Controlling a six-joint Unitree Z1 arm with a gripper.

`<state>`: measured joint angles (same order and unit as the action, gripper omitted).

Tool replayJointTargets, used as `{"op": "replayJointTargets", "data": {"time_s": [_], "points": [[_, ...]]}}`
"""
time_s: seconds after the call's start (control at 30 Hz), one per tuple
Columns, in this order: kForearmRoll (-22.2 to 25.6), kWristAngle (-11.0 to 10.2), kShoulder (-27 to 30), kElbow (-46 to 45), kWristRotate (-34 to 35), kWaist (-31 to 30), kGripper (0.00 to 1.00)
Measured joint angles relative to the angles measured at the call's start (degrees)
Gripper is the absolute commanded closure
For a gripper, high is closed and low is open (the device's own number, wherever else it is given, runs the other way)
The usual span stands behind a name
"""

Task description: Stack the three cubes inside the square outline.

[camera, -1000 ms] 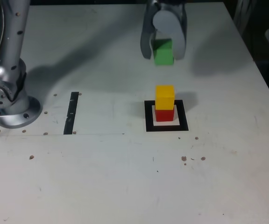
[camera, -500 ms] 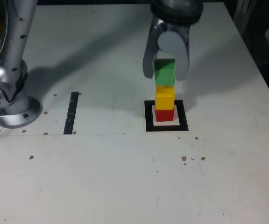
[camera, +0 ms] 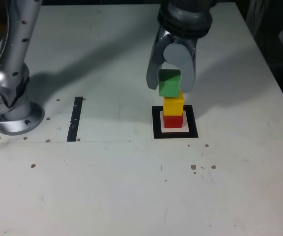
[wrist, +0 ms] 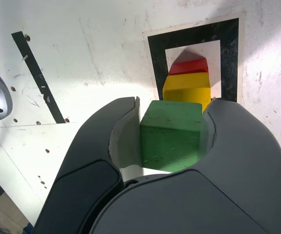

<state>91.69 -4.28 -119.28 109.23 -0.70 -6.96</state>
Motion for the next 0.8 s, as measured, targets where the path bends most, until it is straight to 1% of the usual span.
{"op": "replayJointTargets", "data": {"time_s": [0.57, 0.8], "points": [[-0.2, -0.4, -1.8, 0.3, 0.0, 0.3, 0.70], [-0.4, -0.6, -2.4, 0.9, 0.0, 0.3, 0.68]]}}
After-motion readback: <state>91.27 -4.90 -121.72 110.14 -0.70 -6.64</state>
